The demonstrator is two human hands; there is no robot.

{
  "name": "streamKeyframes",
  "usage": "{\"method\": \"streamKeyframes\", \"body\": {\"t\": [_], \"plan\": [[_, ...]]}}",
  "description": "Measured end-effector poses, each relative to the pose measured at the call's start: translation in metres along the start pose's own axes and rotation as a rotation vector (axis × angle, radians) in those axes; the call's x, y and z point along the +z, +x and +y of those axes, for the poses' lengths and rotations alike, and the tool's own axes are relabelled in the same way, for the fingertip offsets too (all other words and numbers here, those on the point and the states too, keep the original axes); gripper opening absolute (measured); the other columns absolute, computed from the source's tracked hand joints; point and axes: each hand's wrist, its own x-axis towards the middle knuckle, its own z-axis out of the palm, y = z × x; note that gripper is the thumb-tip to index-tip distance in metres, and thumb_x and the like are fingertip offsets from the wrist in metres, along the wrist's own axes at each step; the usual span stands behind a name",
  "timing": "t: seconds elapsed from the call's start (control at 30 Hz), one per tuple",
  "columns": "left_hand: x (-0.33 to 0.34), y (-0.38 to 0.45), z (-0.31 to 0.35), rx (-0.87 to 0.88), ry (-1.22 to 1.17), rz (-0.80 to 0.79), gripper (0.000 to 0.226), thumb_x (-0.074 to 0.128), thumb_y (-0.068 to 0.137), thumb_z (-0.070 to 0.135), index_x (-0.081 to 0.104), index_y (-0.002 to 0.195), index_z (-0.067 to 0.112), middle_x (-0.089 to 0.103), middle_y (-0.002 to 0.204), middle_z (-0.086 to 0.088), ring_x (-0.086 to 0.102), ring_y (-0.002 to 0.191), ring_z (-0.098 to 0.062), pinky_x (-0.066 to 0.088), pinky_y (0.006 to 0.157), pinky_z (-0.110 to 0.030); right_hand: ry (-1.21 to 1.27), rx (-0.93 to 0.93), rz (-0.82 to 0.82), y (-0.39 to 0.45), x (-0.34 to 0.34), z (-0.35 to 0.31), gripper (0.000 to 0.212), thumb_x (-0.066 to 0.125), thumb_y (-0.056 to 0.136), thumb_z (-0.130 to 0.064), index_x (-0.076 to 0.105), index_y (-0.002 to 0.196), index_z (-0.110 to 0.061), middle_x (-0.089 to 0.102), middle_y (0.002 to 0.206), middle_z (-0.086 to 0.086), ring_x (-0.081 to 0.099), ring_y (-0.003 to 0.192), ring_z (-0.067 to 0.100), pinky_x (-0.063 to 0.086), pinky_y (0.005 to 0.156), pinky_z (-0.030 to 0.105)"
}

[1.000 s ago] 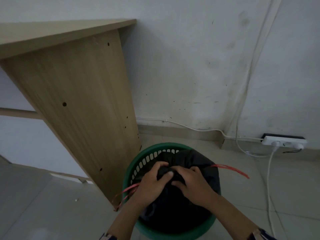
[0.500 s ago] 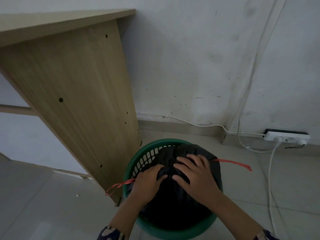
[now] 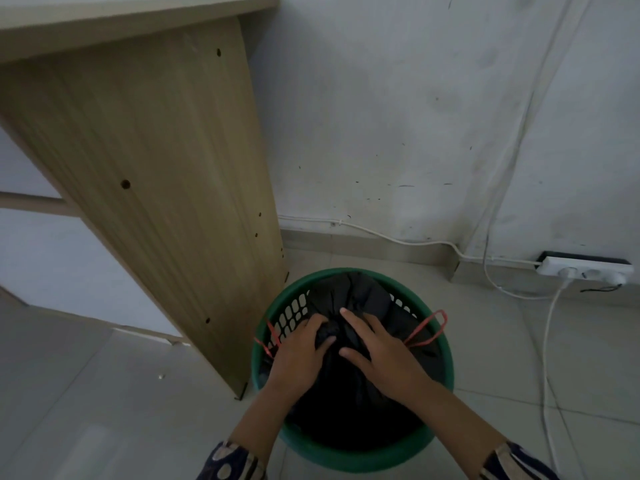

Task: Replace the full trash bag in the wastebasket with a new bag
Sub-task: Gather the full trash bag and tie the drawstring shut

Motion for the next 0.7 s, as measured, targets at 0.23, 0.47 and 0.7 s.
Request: {"method": "streamKeyframes", "body": {"t": [0.23, 0.47, 0.7], "plan": [[0.000, 0.003, -0.005, -0.031, -0.045, 0.058, 0.053, 0.052, 0.090, 0.032, 0.031, 0.137, 0.018, 0.048, 0.135, -0.004, 0.048, 0.120, -0.022, 0.042, 0.097, -0.034, 0.012, 0.068, 0.017, 0.011, -0.001, -0.003, 0.049, 0.042, 0.094, -0.037, 0.034, 0.138, -0.018, 0.049, 0.135, 0.006, 0.052, 0.117, 0.026, 0.045, 0.092, 0.037], [-0.003, 0.015, 0.001, 0.015, 0.055, 0.122, 0.029, 0.049, 0.093, 0.023, 0.053, 0.116, 0.005, 0.050, 0.115, -0.011, 0.049, 0.108, -0.027, 0.035, 0.086, -0.028, 0.206, 0.064, 0.146, 0.019, -0.011, -0.008, 0.027, 0.053, 0.091, -0.026, 0.055, 0.109, -0.006, 0.063, 0.103, 0.013, 0.059, 0.094, 0.028, 0.047, 0.077, 0.037], [-0.013, 0.022, 0.010, 0.119, -0.085, 0.180, 0.021, 0.056, 0.089, 0.020, 0.057, 0.101, 0.003, 0.054, 0.104, -0.015, 0.052, 0.101, -0.033, 0.043, 0.088, -0.048, 0.283, -0.006, 0.282, 0.023, -0.031, -0.010, 0.022, 0.056, 0.088, -0.022, 0.059, 0.099, -0.004, 0.058, 0.089, 0.008, 0.053, 0.083, 0.016, 0.036, 0.068, 0.011]]}}
